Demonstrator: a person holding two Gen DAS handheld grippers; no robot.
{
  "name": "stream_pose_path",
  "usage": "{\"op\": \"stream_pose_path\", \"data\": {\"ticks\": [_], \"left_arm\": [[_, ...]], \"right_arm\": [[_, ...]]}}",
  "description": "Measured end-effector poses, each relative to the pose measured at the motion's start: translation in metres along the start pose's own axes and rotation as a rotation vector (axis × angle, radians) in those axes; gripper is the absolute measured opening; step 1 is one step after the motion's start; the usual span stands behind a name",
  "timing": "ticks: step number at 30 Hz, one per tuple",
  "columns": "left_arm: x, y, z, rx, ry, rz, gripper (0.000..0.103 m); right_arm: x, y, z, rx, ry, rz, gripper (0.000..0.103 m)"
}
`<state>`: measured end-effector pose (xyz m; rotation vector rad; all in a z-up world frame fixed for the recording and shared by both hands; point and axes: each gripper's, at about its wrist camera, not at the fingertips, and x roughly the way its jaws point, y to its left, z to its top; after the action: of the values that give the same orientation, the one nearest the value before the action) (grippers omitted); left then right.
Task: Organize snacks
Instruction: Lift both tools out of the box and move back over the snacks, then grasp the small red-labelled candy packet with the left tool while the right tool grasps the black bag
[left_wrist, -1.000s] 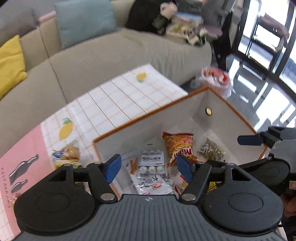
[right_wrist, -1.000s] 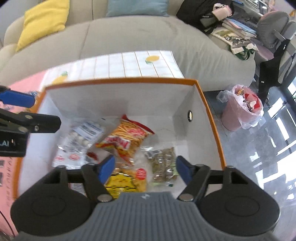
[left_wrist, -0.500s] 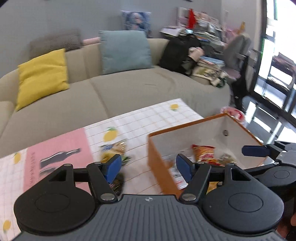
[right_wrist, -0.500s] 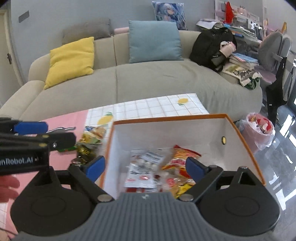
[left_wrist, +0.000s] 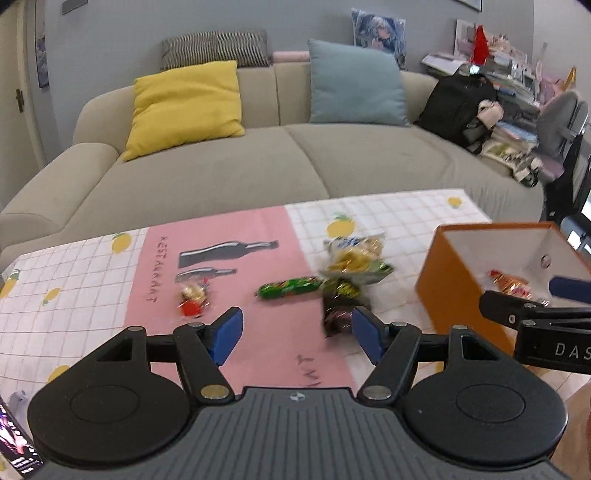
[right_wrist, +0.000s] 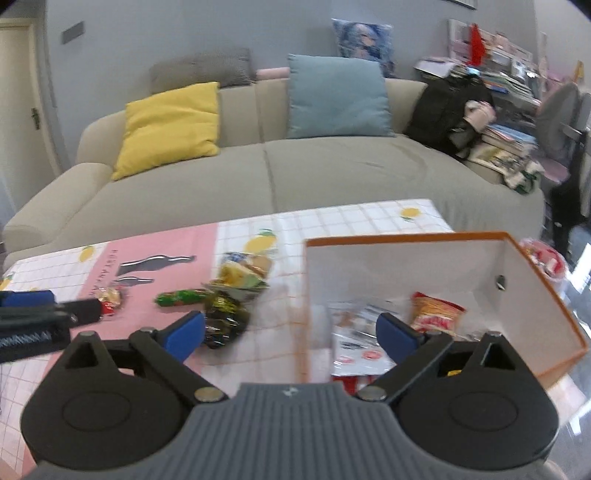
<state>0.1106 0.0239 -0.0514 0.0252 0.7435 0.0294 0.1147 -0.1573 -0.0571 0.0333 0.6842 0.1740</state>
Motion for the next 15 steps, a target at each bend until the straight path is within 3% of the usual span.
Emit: {"op": "stream_pose_path", "data": {"ticks": [3,15], "left_arm": [[0.004,0.009,-0.005,0.002,0.023,0.03,0.079],[0.039,0.046,-0.025,-0.04,0.108,-0.008,0.079]], "right_arm": [[0.011,0.016,-0.001,-0.057,0.011,0.036,0.097],[0.055,0.051,-0.013,-0.184,0.057,0.108,0.094]]}}
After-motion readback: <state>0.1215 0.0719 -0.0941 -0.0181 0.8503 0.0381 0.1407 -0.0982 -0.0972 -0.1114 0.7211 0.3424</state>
